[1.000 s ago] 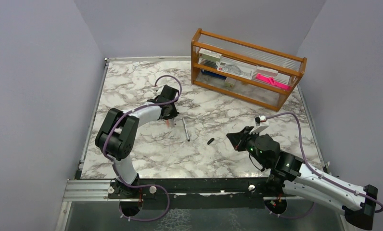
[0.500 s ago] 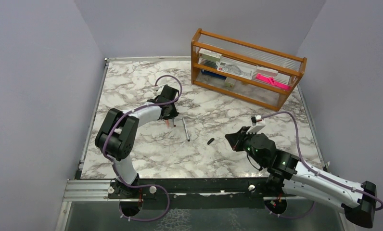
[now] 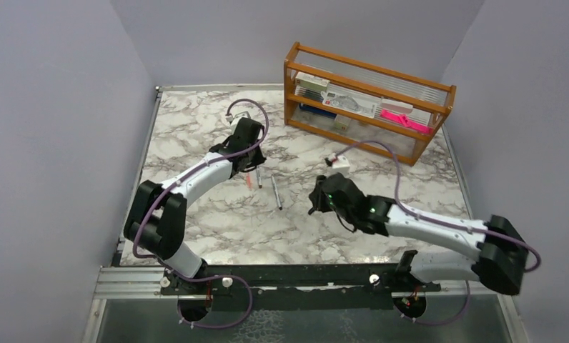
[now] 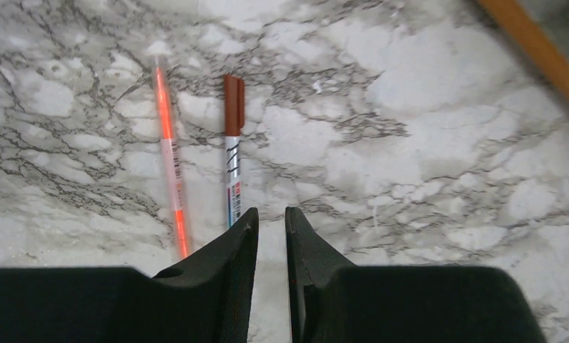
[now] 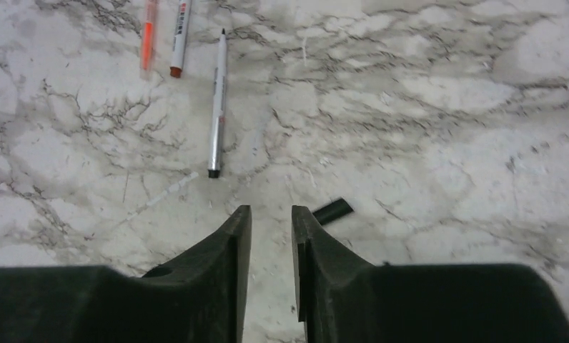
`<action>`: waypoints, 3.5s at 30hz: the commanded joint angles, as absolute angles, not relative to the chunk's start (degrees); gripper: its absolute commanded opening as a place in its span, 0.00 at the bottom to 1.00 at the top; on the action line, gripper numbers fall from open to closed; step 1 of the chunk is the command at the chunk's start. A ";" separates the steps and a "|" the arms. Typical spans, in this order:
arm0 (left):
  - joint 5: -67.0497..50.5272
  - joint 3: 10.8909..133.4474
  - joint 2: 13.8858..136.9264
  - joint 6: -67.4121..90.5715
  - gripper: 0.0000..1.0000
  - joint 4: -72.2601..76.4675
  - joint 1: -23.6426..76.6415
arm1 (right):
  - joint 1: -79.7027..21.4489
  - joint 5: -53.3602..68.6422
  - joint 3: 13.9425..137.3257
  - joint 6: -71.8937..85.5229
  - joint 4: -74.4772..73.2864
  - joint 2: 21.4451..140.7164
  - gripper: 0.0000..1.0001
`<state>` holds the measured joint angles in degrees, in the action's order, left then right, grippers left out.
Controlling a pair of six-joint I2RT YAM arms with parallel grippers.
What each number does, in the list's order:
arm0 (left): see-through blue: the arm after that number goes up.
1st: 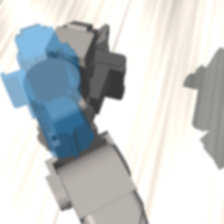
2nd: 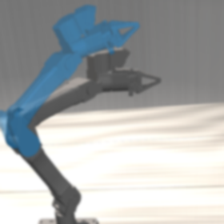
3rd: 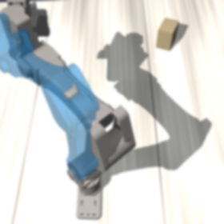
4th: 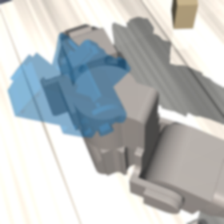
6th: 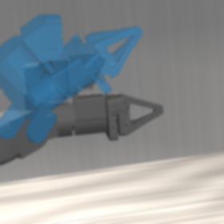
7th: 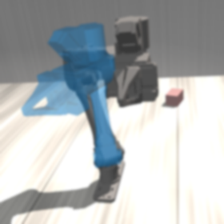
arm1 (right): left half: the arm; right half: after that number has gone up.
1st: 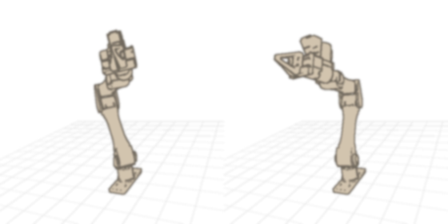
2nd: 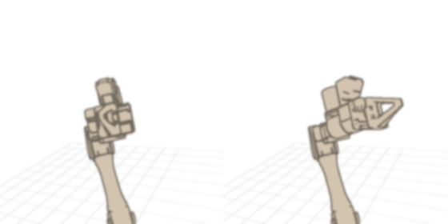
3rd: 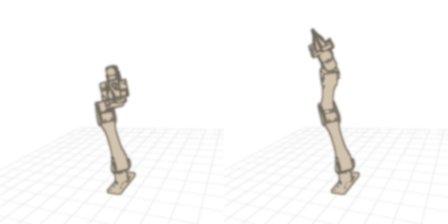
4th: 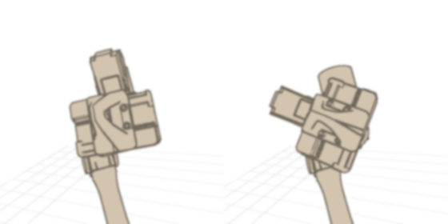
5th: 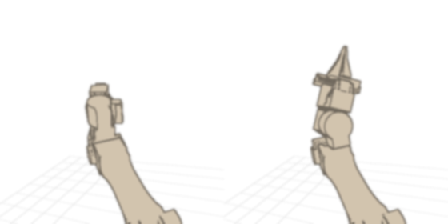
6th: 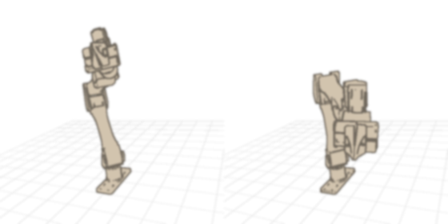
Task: Insert the pens into the pen caps
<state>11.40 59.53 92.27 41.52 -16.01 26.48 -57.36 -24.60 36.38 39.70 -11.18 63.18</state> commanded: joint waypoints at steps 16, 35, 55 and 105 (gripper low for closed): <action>7.94 45.56 71.55 39.33 0.26 -17.52 15.14 | -57.21 -15.43 76.36 26.44 -17.54 113.26 0.42; -12.73 40.39 68.11 39.16 0.22 -0.64 14.50 | -56.68 -16.92 67.92 29.42 -11.09 104.85 0.01; -38.63 35.80 60.85 54.71 0.59 50.71 25.47 | -53.87 -5.71 39.50 37.07 23.12 59.16 0.01; -28.13 38.79 65.74 52.56 0.26 50.45 37.55 | -53.86 0.58 39.49 33.21 23.94 57.64 0.01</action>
<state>-29.87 39.20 66.50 53.34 48.29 36.12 -53.63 1.34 37.98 33.78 21.37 57.78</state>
